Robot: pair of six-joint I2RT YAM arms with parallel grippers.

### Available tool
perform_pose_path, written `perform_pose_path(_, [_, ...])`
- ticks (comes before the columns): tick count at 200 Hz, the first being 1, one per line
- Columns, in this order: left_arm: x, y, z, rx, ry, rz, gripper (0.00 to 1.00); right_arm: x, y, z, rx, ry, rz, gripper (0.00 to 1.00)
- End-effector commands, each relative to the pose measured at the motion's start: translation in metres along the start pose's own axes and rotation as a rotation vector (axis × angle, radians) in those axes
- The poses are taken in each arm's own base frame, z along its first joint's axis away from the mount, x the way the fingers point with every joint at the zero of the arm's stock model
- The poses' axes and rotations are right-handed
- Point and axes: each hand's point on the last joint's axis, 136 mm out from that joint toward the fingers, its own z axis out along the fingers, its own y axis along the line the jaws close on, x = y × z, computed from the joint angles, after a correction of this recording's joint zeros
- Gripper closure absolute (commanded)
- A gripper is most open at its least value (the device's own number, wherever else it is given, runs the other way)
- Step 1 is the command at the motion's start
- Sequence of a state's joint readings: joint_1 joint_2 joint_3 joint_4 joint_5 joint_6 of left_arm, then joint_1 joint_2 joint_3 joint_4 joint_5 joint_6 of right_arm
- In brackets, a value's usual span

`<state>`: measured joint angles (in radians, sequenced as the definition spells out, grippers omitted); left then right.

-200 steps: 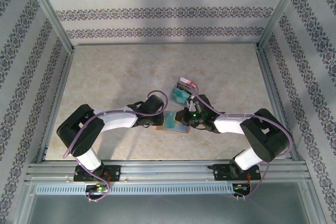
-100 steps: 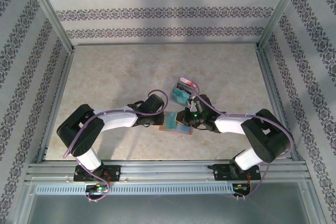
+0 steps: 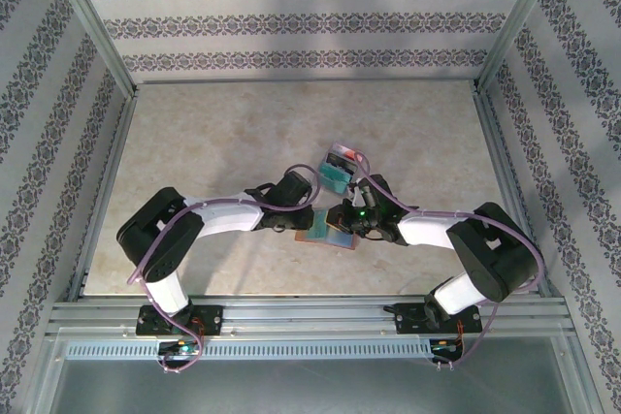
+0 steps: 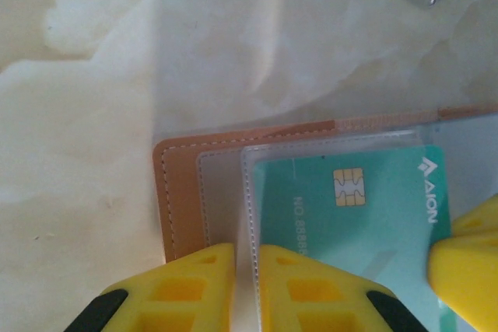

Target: Take the credit cards out of the card holder

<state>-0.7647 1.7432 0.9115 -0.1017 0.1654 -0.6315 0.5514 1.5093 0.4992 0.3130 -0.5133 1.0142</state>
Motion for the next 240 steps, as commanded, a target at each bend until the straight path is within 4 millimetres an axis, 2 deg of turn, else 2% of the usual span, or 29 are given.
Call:
perform_pose_path(1, [0.006, -0.005, 0.009, 0.018, 0.030, 0.023, 0.84, -0.006, 0.008, -0.005, -0.020, -0.023, -0.033, 0.91])
perform_pose_path(58, [0.017, 0.002, 0.012, 0.004, 0.052, 0.001, 0.85, -0.006, 0.023, -0.004, -0.127, -0.027, -0.044, 0.82])
perform_pose_path(105, [0.018, 0.004, 0.012, -0.001, 0.054, -0.004, 0.85, -0.004, 0.027, 0.003, -0.175, -0.013, -0.025, 0.82])
perform_pose_path(140, [0.020, 0.009, 0.010, -0.022, 0.051, -0.011, 0.85, -0.006, 0.025, 0.004, -0.175, -0.016, -0.015, 0.86])
perform_pose_path(188, [0.027, 0.026, 0.010, -0.098, 0.068, -0.034, 0.86, -0.010, 0.017, -0.004, -0.184, -0.030, 0.000, 0.91])
perform_pose_path(240, [0.031, 0.035, 0.012, -0.136, 0.079, -0.050, 0.88, -0.017, 0.016, -0.013, -0.232, -0.043, 0.020, 0.91])
